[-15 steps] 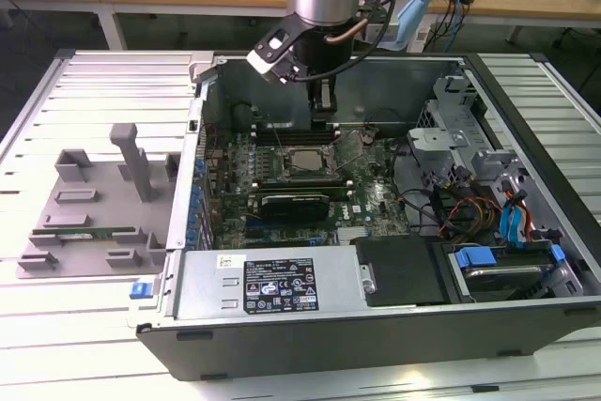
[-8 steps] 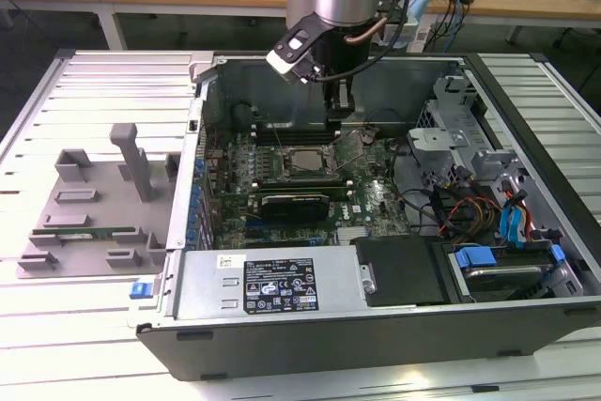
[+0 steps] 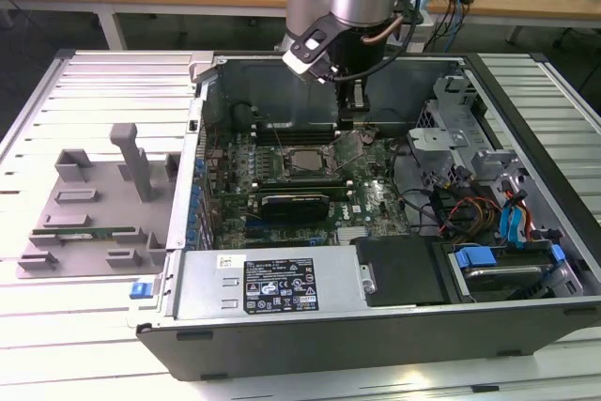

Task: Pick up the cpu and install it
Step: 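Close the cpu cover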

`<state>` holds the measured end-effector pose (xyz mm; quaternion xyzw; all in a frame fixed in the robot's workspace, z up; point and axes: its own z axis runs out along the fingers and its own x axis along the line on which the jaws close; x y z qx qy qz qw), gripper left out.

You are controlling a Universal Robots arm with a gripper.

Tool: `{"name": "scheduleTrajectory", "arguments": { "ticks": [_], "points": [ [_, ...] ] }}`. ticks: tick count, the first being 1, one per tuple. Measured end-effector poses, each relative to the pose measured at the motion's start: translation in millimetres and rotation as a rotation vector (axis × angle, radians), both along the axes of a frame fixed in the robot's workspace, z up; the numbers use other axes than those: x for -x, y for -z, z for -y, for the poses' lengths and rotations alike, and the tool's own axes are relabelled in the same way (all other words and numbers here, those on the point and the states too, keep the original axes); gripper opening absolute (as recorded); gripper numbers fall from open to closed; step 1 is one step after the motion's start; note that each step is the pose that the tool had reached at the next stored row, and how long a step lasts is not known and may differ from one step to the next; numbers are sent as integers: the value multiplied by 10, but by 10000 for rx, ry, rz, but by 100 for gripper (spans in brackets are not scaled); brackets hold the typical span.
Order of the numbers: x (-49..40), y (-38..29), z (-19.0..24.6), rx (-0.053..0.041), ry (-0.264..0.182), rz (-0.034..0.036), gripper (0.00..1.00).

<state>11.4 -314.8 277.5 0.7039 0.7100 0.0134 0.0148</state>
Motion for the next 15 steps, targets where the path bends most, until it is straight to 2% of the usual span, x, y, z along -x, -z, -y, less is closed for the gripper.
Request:
{"name": "scheduleTrajectory", "arguments": {
  "ticks": [6,15],
  "points": [
    [-132,0,0,-1,0,1,11],
    [-239,0,0,-1,-1,1,11]
  ]
}}
